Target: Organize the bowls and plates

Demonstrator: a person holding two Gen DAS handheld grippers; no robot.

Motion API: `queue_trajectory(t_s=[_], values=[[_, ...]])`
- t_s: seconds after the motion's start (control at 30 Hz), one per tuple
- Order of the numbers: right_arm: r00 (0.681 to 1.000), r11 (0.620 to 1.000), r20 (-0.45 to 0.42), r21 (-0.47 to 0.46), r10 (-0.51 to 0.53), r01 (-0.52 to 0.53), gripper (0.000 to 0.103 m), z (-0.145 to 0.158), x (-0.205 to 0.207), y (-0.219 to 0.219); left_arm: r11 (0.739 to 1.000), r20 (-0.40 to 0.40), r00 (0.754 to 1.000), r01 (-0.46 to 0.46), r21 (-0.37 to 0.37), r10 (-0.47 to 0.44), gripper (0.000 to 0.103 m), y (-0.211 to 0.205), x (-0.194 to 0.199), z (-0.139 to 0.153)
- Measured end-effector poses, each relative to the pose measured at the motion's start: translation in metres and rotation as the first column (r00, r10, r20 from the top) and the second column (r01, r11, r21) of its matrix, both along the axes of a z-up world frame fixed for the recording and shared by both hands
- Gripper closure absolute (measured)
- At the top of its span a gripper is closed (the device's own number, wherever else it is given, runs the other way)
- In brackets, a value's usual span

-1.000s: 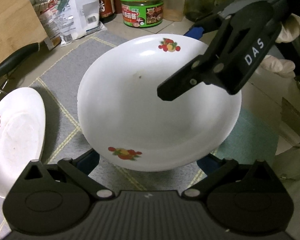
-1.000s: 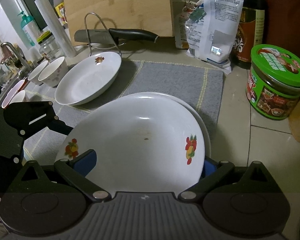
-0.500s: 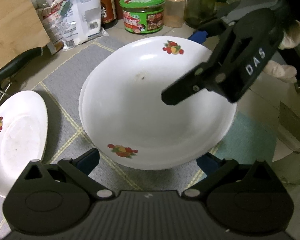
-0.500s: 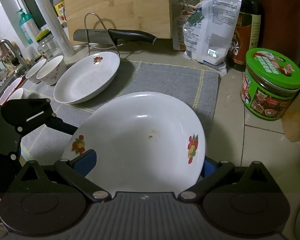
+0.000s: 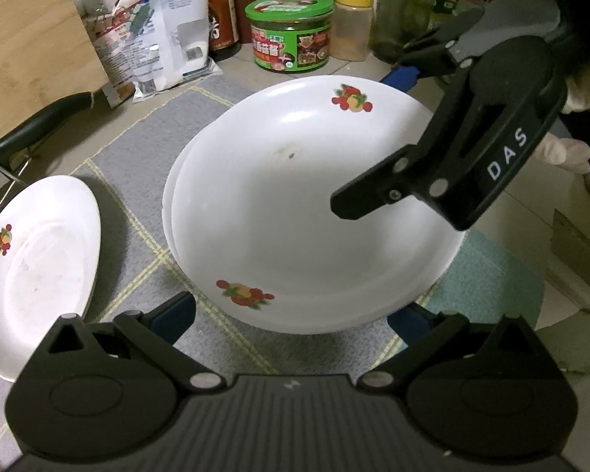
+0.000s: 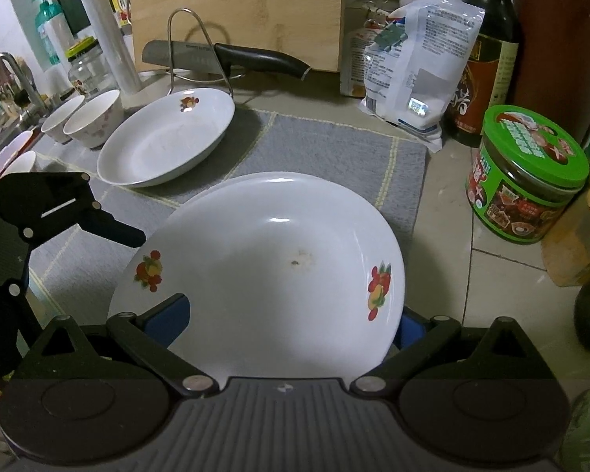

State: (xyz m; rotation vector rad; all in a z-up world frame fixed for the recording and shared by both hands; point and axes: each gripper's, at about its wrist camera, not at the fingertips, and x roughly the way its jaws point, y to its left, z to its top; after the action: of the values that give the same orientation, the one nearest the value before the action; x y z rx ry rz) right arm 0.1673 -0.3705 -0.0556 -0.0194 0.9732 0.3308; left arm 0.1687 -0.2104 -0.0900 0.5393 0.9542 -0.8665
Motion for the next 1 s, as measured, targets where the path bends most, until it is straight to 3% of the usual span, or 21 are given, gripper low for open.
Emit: queue_trajectory(t_s=[0.23,0.43,0.8,1.0], values=[[1.0,0.997,-0.003,-0.081,-0.006,0.006,0.0,0.0,-0.002,0.006,1.0,0.004,1.0,-0.012,-0.006,0.012,0.001,0.002,-0.002,0.001],[1.0,0.996,-0.009,-0.087,-0.017,0.016,0.0,-0.001,-0.006,0.003,1.0,0.012,1.0,-0.02,-0.021,0.02,0.001,0.005,-0.002,0.002],[0.979,0.995,0.203,-0.092,-0.013,0.033,0.0,0.026,-0.025,0.014,0.981,0.13,0.984,-0.098,-0.167,0.12,0.001,0.029,-0.025,0.019],[0.969,0.994,0.245,-0.099,-0.012,0.037,0.0,0.033,-0.03,0.037,0.952,0.144,0.962,-0.194,-0.239,0.232,0.001,0.058,-0.037,0.03]])
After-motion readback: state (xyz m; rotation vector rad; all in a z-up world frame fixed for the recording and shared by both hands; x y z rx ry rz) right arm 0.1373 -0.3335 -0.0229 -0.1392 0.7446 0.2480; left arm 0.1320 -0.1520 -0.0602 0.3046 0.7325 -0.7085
